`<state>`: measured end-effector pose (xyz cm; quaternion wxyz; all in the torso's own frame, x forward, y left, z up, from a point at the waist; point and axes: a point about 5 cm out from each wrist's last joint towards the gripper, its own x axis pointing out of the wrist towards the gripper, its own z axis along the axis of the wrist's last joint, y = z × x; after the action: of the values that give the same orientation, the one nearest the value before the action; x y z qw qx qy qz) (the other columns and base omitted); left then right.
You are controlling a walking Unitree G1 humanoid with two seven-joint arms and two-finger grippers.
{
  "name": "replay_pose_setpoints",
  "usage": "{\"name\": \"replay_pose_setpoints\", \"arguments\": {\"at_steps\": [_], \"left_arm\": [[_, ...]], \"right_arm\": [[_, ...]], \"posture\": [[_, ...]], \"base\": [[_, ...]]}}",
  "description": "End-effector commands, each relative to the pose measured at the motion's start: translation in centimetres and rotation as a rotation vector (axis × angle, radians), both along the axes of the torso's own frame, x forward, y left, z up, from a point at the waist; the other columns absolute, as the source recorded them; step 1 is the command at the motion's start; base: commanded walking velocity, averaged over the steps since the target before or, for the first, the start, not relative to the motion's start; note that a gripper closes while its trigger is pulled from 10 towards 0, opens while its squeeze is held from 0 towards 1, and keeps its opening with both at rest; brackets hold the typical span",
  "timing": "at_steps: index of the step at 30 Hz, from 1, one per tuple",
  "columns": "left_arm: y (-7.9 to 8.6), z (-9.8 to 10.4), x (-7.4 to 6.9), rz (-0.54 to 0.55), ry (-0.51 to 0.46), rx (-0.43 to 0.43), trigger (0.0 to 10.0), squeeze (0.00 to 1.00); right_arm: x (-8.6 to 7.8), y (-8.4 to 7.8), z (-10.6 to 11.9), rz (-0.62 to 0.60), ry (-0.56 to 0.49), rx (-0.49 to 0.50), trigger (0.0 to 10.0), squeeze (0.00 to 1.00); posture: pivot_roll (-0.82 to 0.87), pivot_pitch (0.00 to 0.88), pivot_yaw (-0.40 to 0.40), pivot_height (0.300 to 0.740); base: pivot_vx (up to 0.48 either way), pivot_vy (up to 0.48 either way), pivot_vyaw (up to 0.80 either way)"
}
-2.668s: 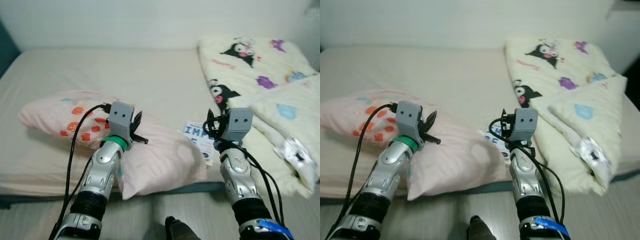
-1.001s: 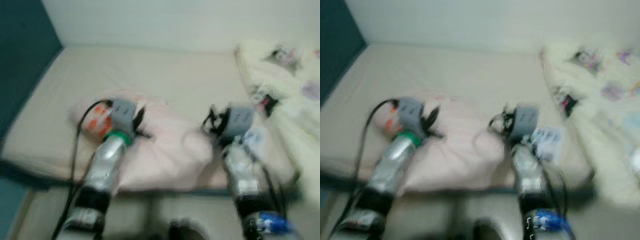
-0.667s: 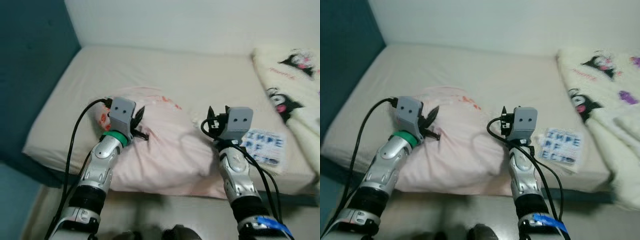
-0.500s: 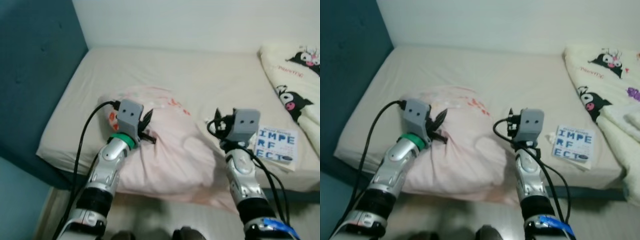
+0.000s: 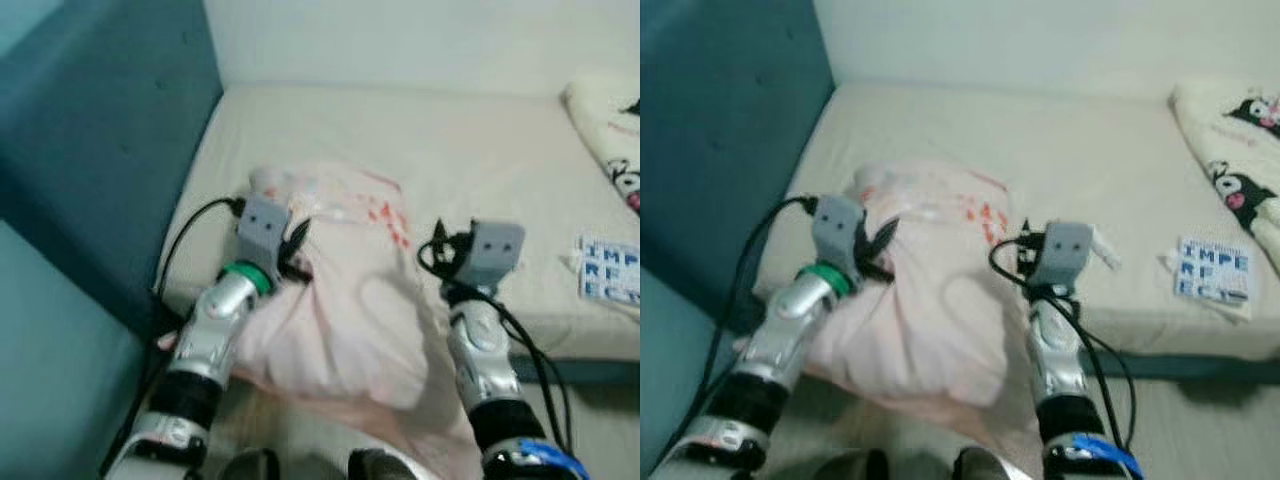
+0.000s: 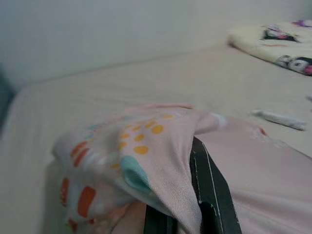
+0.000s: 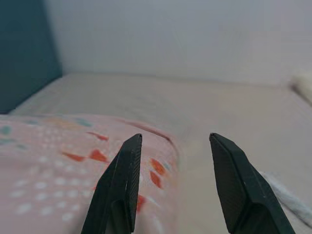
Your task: Clean up the room
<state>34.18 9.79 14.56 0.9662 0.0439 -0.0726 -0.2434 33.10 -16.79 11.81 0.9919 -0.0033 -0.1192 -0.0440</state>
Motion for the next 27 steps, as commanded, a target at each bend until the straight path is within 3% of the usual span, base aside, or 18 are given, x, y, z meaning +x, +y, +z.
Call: {"name": "replay_pose_setpoints", "arguments": {"at_steps": [1, 7, 16, 21, 27], "left_arm": [[-0.52, 1.11, -0.11, -0.015, -0.058, -0.016, 10.0, 0.00], [-0.58, 1.01, -0.25, -0.023, -0.055, -0.009, 10.0, 0.00], [-1.02, 0.87, -0.13, -0.034, -0.020, -0.020, 10.0, 0.00], [-0.67, 1.17, 0.49, 0.064, -0.022, -0.033, 10.0, 0.00], [-0.57, 1.70, 0.71, 0.102, -0.053, -0.053, 10.0, 0.00]], "right_arm": [[-0.07, -0.62, -0.20, -0.021, 0.006, 0.006, 10.0, 0.00], [-0.03, -0.41, -0.18, -0.018, 0.005, 0.010, 10.0, 0.00], [-0.25, -0.72, -0.36, -0.032, 0.006, 0.018, 10.0, 0.00], [-0.14, -0.92, -0.10, -0.036, -0.001, 0.008, 10.0, 0.00], [0.07, -0.97, 0.18, -0.031, -0.005, -0.010, 10.0, 0.00]], "posture": [[0.02, 0.065, 0.062, 0.740], [0.03, 0.069, 0.065, 0.740], [0.03, 0.072, 0.078, 0.740], [0.03, 0.072, 0.077, 0.740], [0.02, 0.068, 0.069, 0.740]], "base": [[0.000, -0.480, 0.00], [0.000, -0.480, 0.00], [0.000, 0.000, 0.00], [0.000, 0.000, 0.00], [0.000, 0.000, 0.00]]}}
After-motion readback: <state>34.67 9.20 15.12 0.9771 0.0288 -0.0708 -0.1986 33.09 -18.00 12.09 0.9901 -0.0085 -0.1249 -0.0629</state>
